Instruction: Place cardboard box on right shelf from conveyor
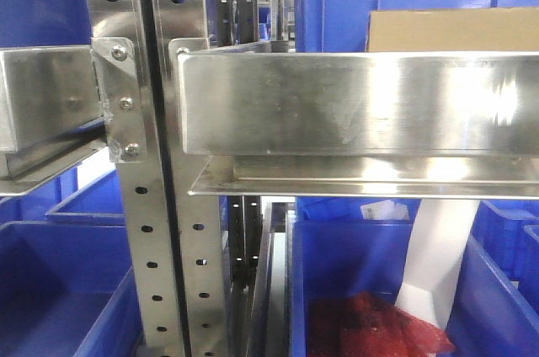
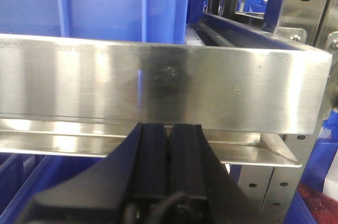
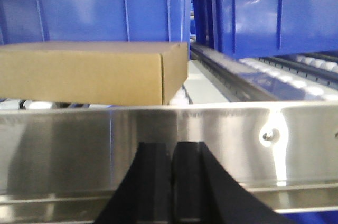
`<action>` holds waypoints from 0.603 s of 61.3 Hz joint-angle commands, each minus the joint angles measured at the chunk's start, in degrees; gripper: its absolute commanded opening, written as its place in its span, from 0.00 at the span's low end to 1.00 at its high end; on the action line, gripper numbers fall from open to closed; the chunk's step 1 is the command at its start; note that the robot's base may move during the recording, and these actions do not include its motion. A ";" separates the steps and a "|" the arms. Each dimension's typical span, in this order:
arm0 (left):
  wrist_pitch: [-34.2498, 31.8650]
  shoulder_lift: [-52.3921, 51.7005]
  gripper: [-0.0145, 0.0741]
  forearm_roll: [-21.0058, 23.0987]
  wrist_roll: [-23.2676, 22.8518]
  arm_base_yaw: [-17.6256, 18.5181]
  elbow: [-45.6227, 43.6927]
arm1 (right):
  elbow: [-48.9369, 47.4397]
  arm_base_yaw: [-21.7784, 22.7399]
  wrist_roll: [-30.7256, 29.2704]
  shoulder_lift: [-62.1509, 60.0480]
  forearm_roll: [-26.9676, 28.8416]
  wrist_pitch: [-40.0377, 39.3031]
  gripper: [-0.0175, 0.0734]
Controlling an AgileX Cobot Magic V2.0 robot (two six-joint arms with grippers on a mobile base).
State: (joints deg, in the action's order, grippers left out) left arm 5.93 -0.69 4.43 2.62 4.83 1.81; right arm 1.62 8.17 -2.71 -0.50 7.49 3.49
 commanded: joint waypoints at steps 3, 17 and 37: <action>-5.08 -0.82 0.03 0.34 0.01 0.38 0.57 | -0.15 0.38 1.38 -1.12 -3.47 -5.93 0.22; -5.08 -0.82 0.03 0.34 0.01 0.38 0.57 | -0.15 0.38 3.80 -1.12 -5.84 -5.93 0.22; -5.08 -0.82 0.03 0.34 0.01 0.38 0.57 | -0.15 0.38 3.80 -1.12 -5.84 -5.93 0.22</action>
State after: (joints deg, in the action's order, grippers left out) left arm 5.93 -0.69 4.43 2.62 4.83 1.81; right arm 1.74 8.17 0.96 -0.50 2.20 3.00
